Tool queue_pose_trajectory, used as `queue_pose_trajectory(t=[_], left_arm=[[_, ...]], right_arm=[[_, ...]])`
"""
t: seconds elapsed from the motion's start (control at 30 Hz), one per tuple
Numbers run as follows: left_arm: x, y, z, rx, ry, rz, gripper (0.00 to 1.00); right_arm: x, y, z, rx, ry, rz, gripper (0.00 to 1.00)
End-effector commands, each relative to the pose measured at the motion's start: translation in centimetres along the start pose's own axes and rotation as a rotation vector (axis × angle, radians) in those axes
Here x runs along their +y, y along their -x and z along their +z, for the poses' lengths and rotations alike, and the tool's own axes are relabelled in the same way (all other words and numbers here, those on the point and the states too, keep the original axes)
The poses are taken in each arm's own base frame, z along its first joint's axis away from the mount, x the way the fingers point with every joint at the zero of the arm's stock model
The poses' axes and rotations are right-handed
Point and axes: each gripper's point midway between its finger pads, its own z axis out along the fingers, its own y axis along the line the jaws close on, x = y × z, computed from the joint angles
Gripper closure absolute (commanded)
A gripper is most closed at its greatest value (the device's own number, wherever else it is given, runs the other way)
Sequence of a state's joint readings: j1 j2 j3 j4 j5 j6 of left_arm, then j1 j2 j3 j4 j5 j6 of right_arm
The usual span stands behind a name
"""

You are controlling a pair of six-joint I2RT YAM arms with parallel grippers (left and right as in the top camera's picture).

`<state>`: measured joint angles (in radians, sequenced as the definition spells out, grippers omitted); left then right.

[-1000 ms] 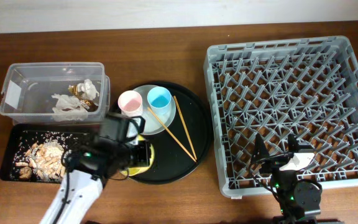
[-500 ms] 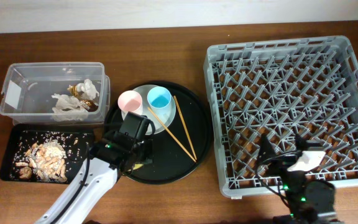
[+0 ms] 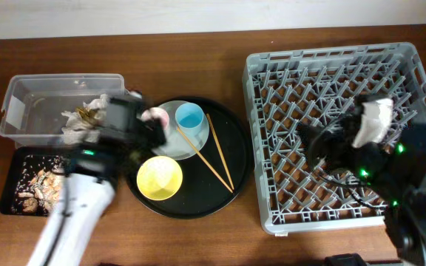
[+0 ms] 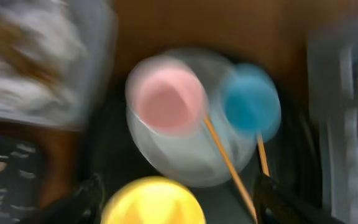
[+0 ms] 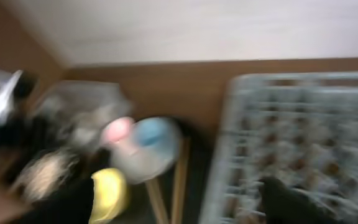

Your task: Sort waste into correct bins and load items into the dishwasher rack

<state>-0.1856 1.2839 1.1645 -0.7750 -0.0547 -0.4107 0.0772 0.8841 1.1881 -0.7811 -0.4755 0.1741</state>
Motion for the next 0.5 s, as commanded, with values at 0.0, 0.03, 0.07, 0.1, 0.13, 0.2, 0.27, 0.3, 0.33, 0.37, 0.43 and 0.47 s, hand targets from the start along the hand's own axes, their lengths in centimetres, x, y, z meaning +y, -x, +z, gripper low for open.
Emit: queue_pose_trajectory(t=[0.0,0.03,0.07,0.1,0.13,0.2,0.27,0.3,0.33,0.37,0.43,0.47], left_arm=[[4.8,5.8,-4.1,-0.157,0.063,-0.157,0.18],[6.1,6.6,-4.7,-0.181,0.079,-0.190,0.15],[7.5,7.1,-5.0,-0.197,0.103,-0.219,0.13],[9.1,7.4,-5.2,-0.210,0.132,-0.252,0.01],[10.3,7.4,-5.4,-0.211,0.156,-0.277,0.01],[12.1,7.4,-5.6,-0.213,0.191,-0.314,0.01],[13.2,7.4,-5.9,-0.219,0.211,-0.338,0.01],[13.5,7.4,-5.9,-0.219,0.218,-0.346,0.01],[13.7,7.4,-6.0,-0.220,0.222,-0.350,0.01],[13.8,7.4,-6.0,-0.220,0.223,-0.352,0.01],[13.8,7.4,-6.0,-0.220,0.223,-0.352,0.01],[13.8,7.4,-6.0,-0.220,0.223,-0.352,0.01]], right_arm=[[2.6,-3.5,2.6,0.209,0.196,0.077,0.44],[1.6,-4.9,3.6,0.273,0.143,0.096,0.44],[0.8,-6.4,4.5,0.341,0.091,0.105,0.44],[0.4,-7.7,5.5,0.403,0.057,0.103,0.44],[0.5,-9.1,6.7,0.466,0.041,0.086,0.44],[1.4,-10.6,8.8,0.527,0.048,0.027,0.45],[2.3,-11.7,11.2,0.552,0.031,-0.050,0.48],[2.6,-12.4,12.3,0.565,0.010,-0.091,0.50],[2.8,-13.2,13.3,0.580,-0.012,-0.130,0.52],[3.0,-14.2,14.2,0.601,-0.031,-0.162,0.53],[3.6,-16.5,15.7,0.661,-0.049,-0.214,0.53],[4.1,-18.1,16.6,0.705,-0.041,-0.239,0.53]])
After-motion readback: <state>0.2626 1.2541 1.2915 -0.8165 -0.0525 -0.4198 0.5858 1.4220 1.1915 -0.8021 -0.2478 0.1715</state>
